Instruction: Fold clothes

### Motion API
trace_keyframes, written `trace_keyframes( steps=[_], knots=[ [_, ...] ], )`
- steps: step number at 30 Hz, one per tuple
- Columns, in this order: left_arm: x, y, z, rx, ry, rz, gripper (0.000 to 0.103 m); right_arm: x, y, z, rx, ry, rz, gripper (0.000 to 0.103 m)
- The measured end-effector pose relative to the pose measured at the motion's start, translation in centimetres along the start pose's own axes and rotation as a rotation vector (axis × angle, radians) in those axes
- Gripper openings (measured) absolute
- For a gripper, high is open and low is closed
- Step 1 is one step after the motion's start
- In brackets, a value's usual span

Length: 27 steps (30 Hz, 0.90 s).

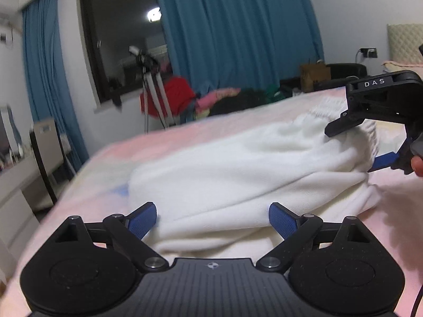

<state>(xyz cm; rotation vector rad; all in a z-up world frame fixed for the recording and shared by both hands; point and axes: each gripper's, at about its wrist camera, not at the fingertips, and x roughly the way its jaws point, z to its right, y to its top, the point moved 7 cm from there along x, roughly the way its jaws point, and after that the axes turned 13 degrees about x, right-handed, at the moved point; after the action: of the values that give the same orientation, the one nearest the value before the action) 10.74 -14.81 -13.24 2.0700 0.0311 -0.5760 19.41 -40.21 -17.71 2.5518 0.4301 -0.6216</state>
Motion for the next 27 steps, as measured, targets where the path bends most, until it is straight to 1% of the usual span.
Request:
trace_keyframes(
  steps=[2, 3, 5, 7, 8, 12, 13, 16, 17, 18, 20, 21, 23, 25, 27],
  knots=[
    [0.7, -0.3, -0.1, -0.015, 0.004, -0.003, 0.094, 0.9, -0.4, 0.0, -0.036, -0.024, 0.0, 0.073],
    [0.8, -0.4, 0.0, -0.024, 0.002, -0.006, 0.094, 0.9, -0.4, -0.2, -0.062, -0.037, 0.019, 0.069],
    [0.7, -0.6, 0.0, -0.044, -0.009, -0.014, 0.094, 0.7, -0.2, -0.9, -0.118, -0.047, 0.064, 0.058],
    [0.7, -0.9, 0.2, -0.059, -0.026, -0.026, 0.093, 0.4, 0.1, -1.9, -0.178, -0.041, 0.116, 0.052],
    [0.7, -1.0, 0.3, -0.061, -0.035, -0.03, 0.093, 0.1, 0.5, -2.4, -0.189, -0.014, 0.136, 0.049],
    [1.1, -1.5, 0.7, -0.05, -0.054, -0.053, 0.093, -1.1, 2.2, -4.5, -0.231, 0.096, 0.213, 0.047],
    [1.2, -1.7, 0.8, -0.043, -0.061, -0.059, 0.093, -1.4, 2.6, -5.0, -0.241, 0.124, 0.232, 0.047],
    [1.7, -2.2, 1.4, -0.026, -0.083, -0.088, 0.093, 0.0, 3.2, -2.6, -0.184, 0.068, 0.188, 0.048],
    [1.8, -2.4, 1.5, -0.025, -0.086, -0.095, 0.093, 0.8, 3.1, -1.4, -0.164, 0.036, 0.169, 0.049],
    [2.0, -2.6, 1.6, -0.024, -0.089, -0.102, 0.093, 1.0, 2.9, -1.1, -0.148, 0.036, 0.15, 0.051],
    [2.1, -2.8, 1.6, -0.022, -0.091, -0.108, 0.093, 1.4, 2.6, -0.5, -0.115, 0.036, 0.111, 0.059],
    [2.0, -2.9, 1.5, -0.024, -0.093, -0.107, 0.093, 1.6, 2.4, -0.1, -0.099, 0.036, 0.092, 0.06],
    [1.8, -3.0, 1.4, -0.03, -0.096, -0.106, 0.093, 2.0, 2.0, 0.5, -0.066, 0.035, 0.053, 0.074],
    [1.6, -3.2, 1.2, -0.035, -0.098, -0.103, 0.093, 2.4, 1.7, 1.0, -0.033, 0.035, 0.015, 0.082],
    [1.4, -3.2, 0.9, -0.052, -0.107, -0.095, 0.093, 2.8, 1.3, 1.6, -0.001, 0.035, -0.023, 0.081]
  ],
)
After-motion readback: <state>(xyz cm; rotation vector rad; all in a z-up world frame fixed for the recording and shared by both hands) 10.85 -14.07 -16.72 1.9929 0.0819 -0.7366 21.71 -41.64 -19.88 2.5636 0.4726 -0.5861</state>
